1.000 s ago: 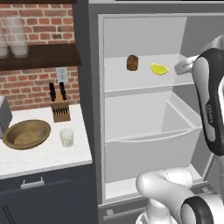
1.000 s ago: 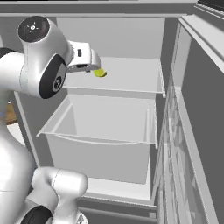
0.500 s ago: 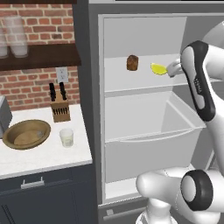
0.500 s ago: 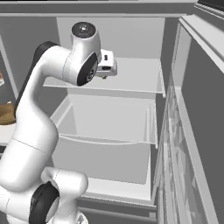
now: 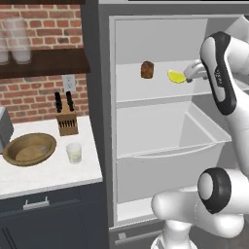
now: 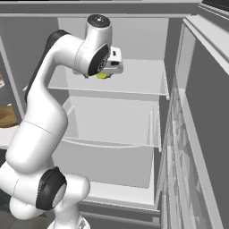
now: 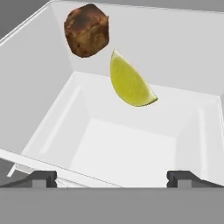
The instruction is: Grab a lemon wedge from the fridge and one ice cube from the ice bowl, and put them in the glass of lemonade.
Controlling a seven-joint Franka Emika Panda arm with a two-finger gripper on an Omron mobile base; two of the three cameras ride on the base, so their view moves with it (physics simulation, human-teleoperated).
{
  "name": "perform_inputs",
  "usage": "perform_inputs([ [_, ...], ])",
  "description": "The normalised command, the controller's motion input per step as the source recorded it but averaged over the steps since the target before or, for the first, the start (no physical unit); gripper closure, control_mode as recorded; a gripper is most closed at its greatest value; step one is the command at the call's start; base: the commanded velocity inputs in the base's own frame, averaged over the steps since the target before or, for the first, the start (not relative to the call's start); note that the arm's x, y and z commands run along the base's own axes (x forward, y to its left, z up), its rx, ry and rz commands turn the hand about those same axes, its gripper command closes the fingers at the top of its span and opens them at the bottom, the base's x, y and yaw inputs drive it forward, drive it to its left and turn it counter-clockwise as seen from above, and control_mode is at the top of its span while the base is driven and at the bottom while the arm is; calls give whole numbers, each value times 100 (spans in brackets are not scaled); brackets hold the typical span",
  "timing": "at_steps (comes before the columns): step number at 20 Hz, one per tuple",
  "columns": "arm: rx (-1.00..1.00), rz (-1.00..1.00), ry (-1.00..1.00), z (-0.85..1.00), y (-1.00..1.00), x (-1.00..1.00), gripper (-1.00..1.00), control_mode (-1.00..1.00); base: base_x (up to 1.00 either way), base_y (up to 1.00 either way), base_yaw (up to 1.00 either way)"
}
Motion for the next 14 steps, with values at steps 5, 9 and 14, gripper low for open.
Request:
perform_inputs([
  [5, 0, 2, -1, 0, 3, 34, -100, -100, 0, 0, 0],
  [9, 0, 2, -1, 4, 2, 37, -100, -100, 0, 0, 0],
  [14, 0, 4, 0, 4, 0, 14, -100, -100, 0, 0, 0],
])
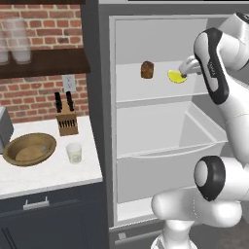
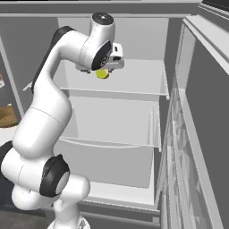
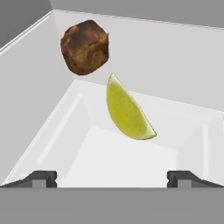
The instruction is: Grab a lemon wedge from the fridge and one ice cube from the ice bowl, and put them in the glass of lemonade.
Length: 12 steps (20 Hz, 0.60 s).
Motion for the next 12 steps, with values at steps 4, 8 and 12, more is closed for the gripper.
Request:
perform_inputs([
  [4, 0, 8, -1, -9, 0, 69, -100, -100, 0, 0, 0],
  [8, 0, 11, 0, -7, 0, 56, -100, -100, 0, 0, 0],
  [12, 0, 12, 0, -11, 0, 16, -100, -100, 0, 0, 0],
])
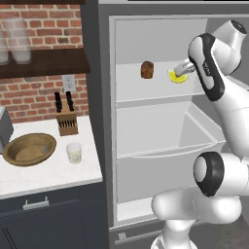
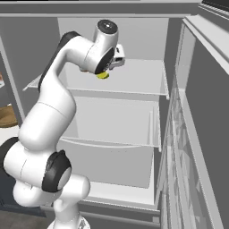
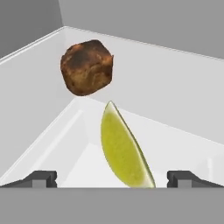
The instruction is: Grab a lemon wedge from the fridge and one ice cube from the ice bowl, and put them in the glass of lemonade.
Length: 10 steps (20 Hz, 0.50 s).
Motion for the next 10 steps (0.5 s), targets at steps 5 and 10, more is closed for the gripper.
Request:
perform_inputs([
  [5, 0, 8, 0, -1, 0, 41, -100, -100, 0, 0, 0],
  [10, 0, 8, 6, -1, 0, 54, -100, -100, 0, 0, 0],
])
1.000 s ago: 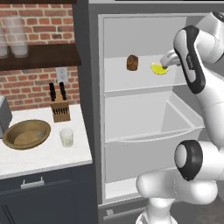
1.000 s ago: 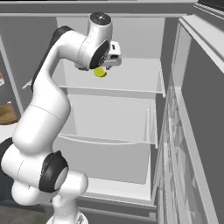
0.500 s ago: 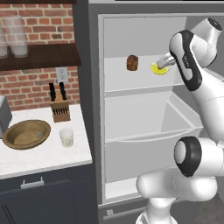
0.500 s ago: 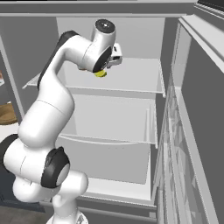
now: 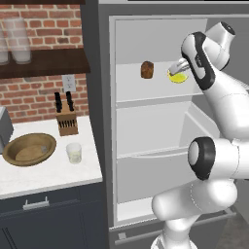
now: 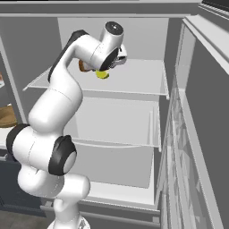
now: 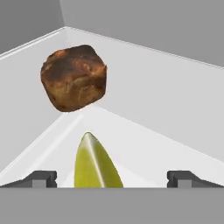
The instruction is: Grab a lemon wedge from the fridge and one ice cube from the ice bowl, and put them in the glass of lemonade.
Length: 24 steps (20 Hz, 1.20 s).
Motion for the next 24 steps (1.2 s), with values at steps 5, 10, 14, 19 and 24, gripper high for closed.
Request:
perform_inputs([
  [5, 0, 6, 4, 0, 0, 2, -100, -100, 0, 0, 0],
  [10, 0, 7, 1, 0, 0, -28, -100, -100, 0, 0, 0],
  [14, 0, 10, 0, -5, 3, -15, -100, -100, 0, 0, 0],
  [19, 0, 8, 0, -24, 8, 2, -100, -100, 0, 0, 0],
  [24, 0, 0, 0, 11, -4, 16, -100, -100, 0, 0, 0],
])
